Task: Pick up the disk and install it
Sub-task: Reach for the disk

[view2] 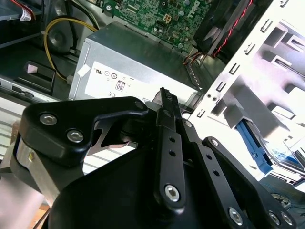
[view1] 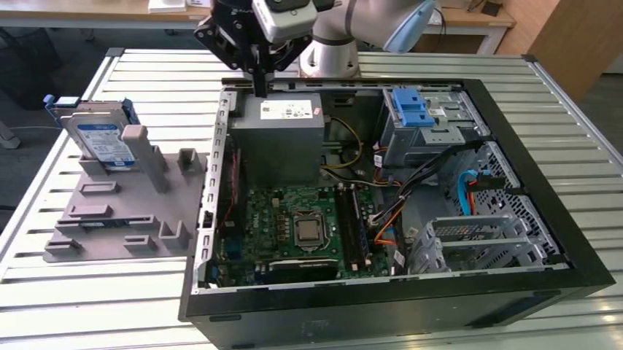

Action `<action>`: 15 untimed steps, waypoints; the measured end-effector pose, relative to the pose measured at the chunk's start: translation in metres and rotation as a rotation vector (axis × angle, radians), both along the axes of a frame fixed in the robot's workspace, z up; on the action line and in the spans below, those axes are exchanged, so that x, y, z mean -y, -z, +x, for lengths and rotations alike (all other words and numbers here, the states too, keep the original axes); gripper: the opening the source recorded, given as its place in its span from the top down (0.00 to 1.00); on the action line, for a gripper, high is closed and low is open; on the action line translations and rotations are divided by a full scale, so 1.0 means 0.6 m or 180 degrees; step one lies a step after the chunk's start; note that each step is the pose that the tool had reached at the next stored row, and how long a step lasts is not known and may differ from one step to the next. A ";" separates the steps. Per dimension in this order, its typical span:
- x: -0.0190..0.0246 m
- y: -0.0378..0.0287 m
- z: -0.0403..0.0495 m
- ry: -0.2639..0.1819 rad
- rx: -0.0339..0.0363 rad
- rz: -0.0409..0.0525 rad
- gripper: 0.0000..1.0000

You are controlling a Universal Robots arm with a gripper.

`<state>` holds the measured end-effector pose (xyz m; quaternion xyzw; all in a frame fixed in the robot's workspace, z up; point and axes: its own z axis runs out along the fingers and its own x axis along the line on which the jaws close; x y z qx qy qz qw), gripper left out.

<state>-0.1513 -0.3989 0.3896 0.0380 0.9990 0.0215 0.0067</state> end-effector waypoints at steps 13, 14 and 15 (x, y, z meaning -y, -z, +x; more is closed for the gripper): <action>0.0000 0.002 -0.007 0.0000 -0.0015 0.0000 0.89; 0.0000 0.002 -0.008 0.0000 -0.0016 0.0000 0.89; 0.0000 0.002 -0.008 0.0000 -0.0017 0.0000 0.89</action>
